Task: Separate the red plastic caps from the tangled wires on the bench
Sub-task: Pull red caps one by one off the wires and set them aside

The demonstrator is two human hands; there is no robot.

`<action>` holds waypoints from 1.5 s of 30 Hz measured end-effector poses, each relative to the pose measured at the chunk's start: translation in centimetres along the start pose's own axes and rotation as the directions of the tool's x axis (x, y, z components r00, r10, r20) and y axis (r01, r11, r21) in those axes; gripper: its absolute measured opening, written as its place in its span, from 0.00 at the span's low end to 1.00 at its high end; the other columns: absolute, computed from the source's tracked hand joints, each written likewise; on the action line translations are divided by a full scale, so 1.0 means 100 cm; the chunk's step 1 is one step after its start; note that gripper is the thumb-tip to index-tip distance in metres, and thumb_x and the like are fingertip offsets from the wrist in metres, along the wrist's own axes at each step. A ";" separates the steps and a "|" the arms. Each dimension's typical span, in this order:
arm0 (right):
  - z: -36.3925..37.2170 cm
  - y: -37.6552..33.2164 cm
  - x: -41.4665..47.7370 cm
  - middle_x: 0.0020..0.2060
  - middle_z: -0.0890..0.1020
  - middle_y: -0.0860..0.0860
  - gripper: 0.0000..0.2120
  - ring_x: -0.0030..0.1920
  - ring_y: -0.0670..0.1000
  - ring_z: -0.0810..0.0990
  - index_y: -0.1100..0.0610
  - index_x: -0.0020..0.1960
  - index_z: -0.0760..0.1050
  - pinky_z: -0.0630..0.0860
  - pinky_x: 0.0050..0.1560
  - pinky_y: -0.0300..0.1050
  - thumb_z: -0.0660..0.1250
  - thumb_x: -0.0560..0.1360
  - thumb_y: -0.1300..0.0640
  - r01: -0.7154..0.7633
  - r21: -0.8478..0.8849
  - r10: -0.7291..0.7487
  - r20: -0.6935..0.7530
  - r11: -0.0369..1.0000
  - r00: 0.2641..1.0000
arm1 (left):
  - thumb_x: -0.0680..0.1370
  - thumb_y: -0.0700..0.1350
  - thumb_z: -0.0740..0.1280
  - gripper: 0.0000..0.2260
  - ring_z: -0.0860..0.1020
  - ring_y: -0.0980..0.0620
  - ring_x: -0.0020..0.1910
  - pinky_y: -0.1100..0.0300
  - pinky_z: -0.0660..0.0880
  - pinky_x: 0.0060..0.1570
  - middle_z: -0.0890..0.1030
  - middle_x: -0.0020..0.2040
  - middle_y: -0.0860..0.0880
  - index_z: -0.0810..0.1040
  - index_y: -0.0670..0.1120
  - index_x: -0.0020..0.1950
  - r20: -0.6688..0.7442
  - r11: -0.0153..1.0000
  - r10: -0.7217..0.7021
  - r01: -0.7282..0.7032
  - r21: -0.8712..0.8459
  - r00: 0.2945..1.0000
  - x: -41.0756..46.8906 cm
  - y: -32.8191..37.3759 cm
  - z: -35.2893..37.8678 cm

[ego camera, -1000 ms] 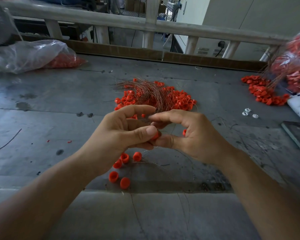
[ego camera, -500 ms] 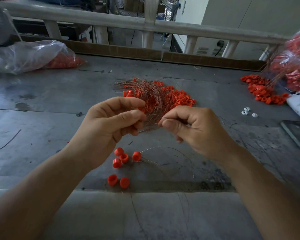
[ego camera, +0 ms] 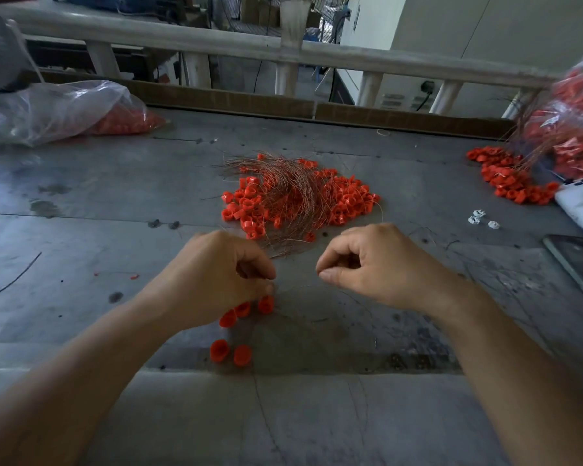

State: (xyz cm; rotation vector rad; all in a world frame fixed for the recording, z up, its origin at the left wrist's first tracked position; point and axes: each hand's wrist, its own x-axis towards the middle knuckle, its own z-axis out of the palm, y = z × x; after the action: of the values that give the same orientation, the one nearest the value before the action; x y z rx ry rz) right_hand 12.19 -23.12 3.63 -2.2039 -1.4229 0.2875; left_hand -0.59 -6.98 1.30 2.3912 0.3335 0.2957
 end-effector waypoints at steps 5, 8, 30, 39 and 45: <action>0.000 0.002 0.000 0.31 0.77 0.41 0.07 0.35 0.33 0.74 0.46 0.35 0.76 0.70 0.36 0.26 0.71 0.70 0.52 -0.030 -0.057 0.034 0.077 0.998 0.996 | 0.70 0.44 0.72 0.09 0.77 0.60 0.23 0.72 0.70 0.23 0.79 0.27 0.62 0.80 0.55 0.31 0.081 0.999 -0.037 0.039 -0.017 0.996 0.000 0.005 0.001; -0.001 0.001 -0.001 0.26 0.75 0.41 0.10 0.30 0.34 0.73 0.50 0.36 0.78 0.68 0.32 0.26 0.69 0.69 0.45 -0.037 -0.023 0.038 0.032 0.999 0.999 | 0.69 0.49 0.71 0.07 0.77 0.61 0.26 0.74 0.69 0.25 0.79 0.30 0.64 0.80 0.55 0.31 0.052 0.999 -0.032 0.033 -0.011 0.998 0.000 0.006 0.001; -0.014 0.018 0.007 0.25 0.78 0.61 0.24 0.27 0.56 0.75 0.66 0.31 0.75 0.70 0.31 0.44 0.67 0.71 0.45 -0.101 0.088 0.133 -0.547 0.991 0.826 | 0.77 0.41 0.64 0.17 0.71 0.52 0.49 0.59 0.65 0.47 0.71 0.49 0.52 0.74 0.54 0.64 -0.251 0.970 -0.045 0.102 0.219 0.967 0.042 -0.039 0.006; -0.011 0.019 0.008 0.25 0.78 0.60 0.23 0.28 0.55 0.76 0.65 0.30 0.75 0.71 0.34 0.45 0.67 0.71 0.45 -0.105 0.103 0.144 -0.553 0.989 0.821 | 0.73 0.41 0.69 0.03 0.72 0.53 0.44 0.61 0.64 0.43 0.74 0.44 0.52 0.79 0.48 0.45 -0.265 0.964 -0.015 0.084 0.252 0.964 0.040 -0.036 0.004; -0.011 0.021 0.008 0.25 0.78 0.60 0.24 0.28 0.57 0.77 0.65 0.31 0.75 0.72 0.33 0.46 0.66 0.71 0.44 -0.116 0.091 0.147 -0.531 0.989 0.834 | 0.72 0.41 0.70 0.06 0.73 0.53 0.42 0.60 0.65 0.41 0.75 0.40 0.53 0.76 0.50 0.38 -0.289 0.966 -0.051 0.120 0.228 0.956 0.040 -0.034 0.003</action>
State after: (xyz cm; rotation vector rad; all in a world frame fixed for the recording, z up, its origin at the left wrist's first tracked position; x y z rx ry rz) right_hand 14.67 -23.42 3.52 -2.1083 -0.9415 -0.2371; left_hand 2.70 -3.49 -0.72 2.5670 0.6369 0.5864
